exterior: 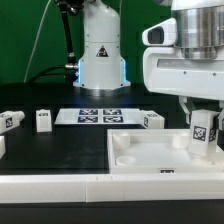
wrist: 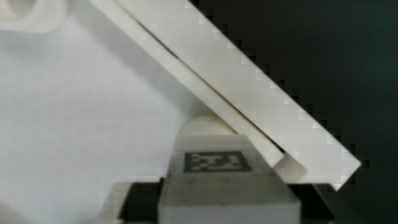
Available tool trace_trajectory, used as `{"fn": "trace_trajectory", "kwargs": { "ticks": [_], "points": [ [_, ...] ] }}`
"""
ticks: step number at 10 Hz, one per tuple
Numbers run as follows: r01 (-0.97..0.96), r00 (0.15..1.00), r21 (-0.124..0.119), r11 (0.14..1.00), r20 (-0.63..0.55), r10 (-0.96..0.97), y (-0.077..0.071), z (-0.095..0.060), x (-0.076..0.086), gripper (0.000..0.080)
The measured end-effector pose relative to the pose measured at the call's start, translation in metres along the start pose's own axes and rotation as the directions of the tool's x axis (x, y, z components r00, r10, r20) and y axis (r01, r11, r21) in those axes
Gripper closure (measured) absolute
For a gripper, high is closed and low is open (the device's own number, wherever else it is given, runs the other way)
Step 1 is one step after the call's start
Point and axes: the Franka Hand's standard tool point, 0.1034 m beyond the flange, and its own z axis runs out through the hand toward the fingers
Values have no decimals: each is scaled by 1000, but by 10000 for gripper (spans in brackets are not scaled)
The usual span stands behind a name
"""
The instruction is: Assemble one leg
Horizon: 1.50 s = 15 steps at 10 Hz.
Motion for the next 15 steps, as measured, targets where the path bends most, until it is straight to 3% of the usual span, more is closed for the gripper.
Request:
{"fn": "trace_trajectory", "kwargs": {
  "ticks": [1, 2, 4, 7, 11, 13, 15],
  "points": [
    [19, 1000, 0, 1000, 0, -19, 0, 0, -1, 433],
    [73, 997, -2, 997, 2, -73, 0, 0, -1, 433],
    [194, 981, -10, 981, 13, -194, -2, -2, -1, 181],
    [584, 811, -15, 811, 29, -584, -2, 2, 3, 151],
    [883, 467, -77, 463, 39, -883, -4, 2, 0, 151],
    [963, 264, -73, 260, 50, -963, -2, 2, 4, 151],
    [981, 183, -72, 179, 47, -982, -2, 3, 4, 151]
  ]
}}
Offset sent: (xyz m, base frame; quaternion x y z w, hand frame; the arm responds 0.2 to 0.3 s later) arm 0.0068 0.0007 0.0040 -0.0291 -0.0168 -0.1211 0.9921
